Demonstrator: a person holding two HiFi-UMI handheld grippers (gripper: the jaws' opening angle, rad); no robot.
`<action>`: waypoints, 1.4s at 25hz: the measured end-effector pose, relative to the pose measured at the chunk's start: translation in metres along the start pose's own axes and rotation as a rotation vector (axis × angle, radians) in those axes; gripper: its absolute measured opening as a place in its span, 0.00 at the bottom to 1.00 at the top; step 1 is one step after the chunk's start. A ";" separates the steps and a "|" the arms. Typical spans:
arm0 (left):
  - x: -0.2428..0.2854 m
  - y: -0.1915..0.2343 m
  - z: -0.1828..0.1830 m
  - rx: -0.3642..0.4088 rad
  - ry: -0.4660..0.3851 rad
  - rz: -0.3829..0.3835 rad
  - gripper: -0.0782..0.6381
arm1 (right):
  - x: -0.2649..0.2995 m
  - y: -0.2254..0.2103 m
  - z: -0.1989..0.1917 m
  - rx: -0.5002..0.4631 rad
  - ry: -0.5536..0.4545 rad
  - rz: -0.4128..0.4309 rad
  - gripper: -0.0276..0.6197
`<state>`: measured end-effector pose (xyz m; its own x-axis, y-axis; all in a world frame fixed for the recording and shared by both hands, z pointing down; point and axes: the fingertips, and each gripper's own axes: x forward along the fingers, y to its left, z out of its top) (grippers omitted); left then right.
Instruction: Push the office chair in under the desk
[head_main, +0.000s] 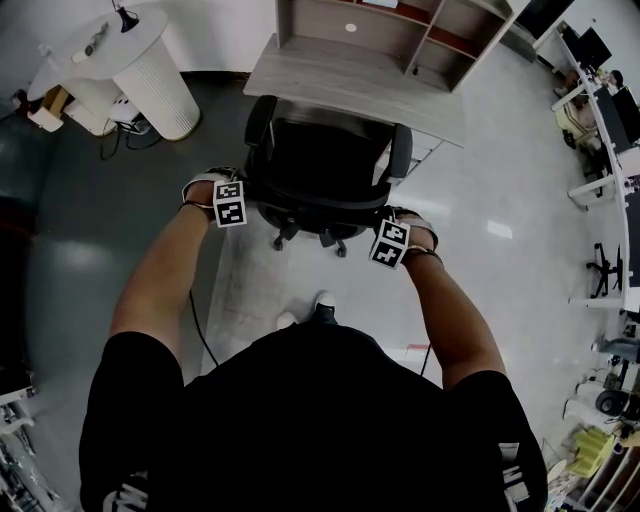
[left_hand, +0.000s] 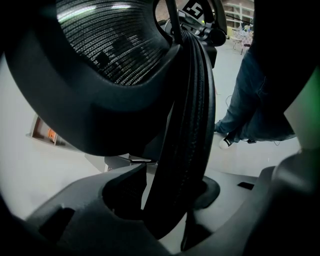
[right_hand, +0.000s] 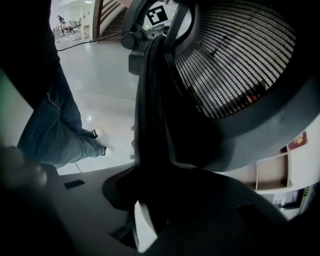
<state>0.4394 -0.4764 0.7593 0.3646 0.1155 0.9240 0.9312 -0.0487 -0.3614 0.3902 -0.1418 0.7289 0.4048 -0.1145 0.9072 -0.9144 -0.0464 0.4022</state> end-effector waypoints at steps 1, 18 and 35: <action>0.000 -0.001 0.000 0.000 0.001 0.000 0.38 | 0.000 0.000 0.000 0.000 0.000 0.000 0.22; -0.020 -0.005 -0.011 -0.097 0.066 -0.036 0.40 | -0.032 0.004 -0.008 0.090 -0.070 -0.030 0.32; -0.179 0.031 0.000 -0.517 -0.365 0.294 0.17 | -0.177 -0.033 -0.047 0.659 -0.345 -0.336 0.16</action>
<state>0.4032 -0.4983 0.5830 0.6633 0.3465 0.6633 0.7056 -0.5849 -0.4000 0.3487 -0.0738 0.5612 0.7320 -0.2849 0.6189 -0.6028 -0.6943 0.3933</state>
